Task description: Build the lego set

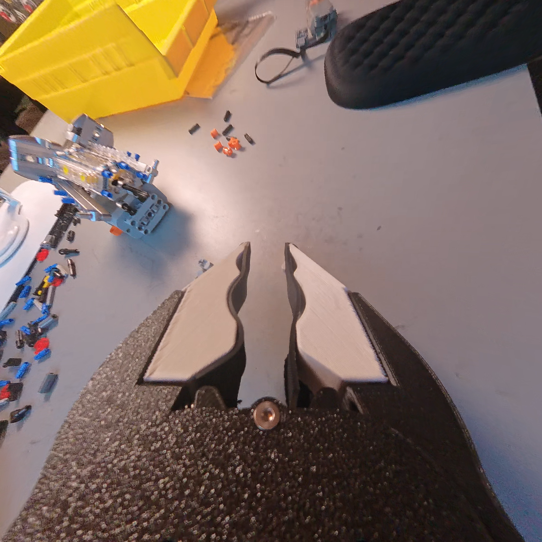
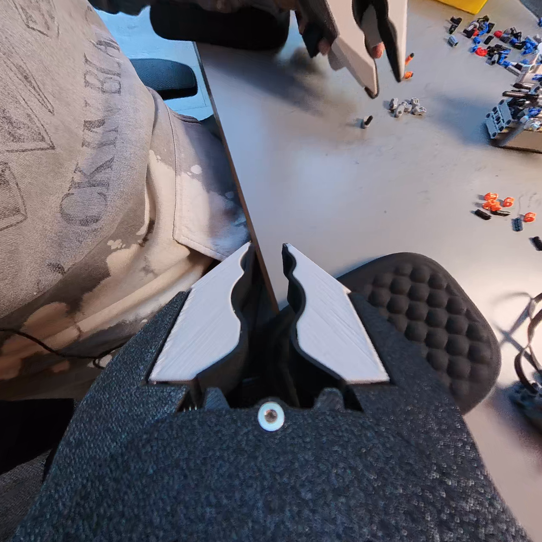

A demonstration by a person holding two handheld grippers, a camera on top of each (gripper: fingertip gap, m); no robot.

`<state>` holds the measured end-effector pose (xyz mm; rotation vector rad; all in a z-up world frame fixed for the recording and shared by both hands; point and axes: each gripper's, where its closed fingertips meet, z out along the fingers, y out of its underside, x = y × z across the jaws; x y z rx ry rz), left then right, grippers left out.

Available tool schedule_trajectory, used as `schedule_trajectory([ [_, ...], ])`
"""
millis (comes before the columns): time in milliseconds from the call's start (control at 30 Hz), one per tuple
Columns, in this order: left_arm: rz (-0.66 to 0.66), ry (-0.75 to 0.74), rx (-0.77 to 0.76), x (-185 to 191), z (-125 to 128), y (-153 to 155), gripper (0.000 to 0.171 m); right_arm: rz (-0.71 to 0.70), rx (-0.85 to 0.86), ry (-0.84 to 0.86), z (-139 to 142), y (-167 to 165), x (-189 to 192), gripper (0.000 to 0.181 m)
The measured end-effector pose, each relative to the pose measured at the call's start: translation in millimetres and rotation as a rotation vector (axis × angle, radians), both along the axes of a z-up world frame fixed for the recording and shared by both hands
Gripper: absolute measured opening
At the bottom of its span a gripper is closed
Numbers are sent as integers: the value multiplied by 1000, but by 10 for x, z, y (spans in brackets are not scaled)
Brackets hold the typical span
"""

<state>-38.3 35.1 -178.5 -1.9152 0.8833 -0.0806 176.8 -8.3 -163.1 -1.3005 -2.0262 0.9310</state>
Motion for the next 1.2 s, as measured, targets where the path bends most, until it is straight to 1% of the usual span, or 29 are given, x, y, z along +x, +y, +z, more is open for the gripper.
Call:
schedule_trajectory([
  [133, 4, -44, 85, 133, 248, -79, 22, -21, -32, 16, -23, -57, 93, 19],
  [200, -23, -87, 103, 316, 363, -201, 22, -23, -52, 21, -48, -136, 130, 18],
  [333, -164, -210, 75, 955, 548, -682, 26, 9, -85, 7, -178, -445, 273, 19],
  [400, -206, -226, 68, 1218, 560, -937, 26, 17, -98, -9, -273, -601, 382, 18],
  [467, -239, -242, 16, 1447, 489, -1211, 27, 15, -106, -19, -353, -740, 502, 18],
  [567, -314, -283, -176, 1806, 231, -1722, 32, 3, -118, -4, -383, -932, 685, 18],
  [667, -316, -322, -318, 2047, -107, -2106, 33, -35, -122, 30, -360, -1077, 841, 19],
  [767, -268, -390, -434, 2206, -422, -2391, 33, -75, -123, 63, -353, -1225, 990, 18],
  [867, -222, -427, -455, 2344, -576, -2608, 33, -126, -143, 90, -371, -1361, 1116, 18],
  [967, -192, -424, -409, 2448, -610, -2806, 33, -202, -172, 121, -375, -1444, 1196, 18],
  [1033, -174, -430, -402, 2481, -655, -2949, 33, -257, -200, 143, -357, -1473, 1229, 18],
  [1200, -108, -503, -381, 2511, -796, -3293, 33, -419, -236, 169, -350, -1464, 1291, 20],
])
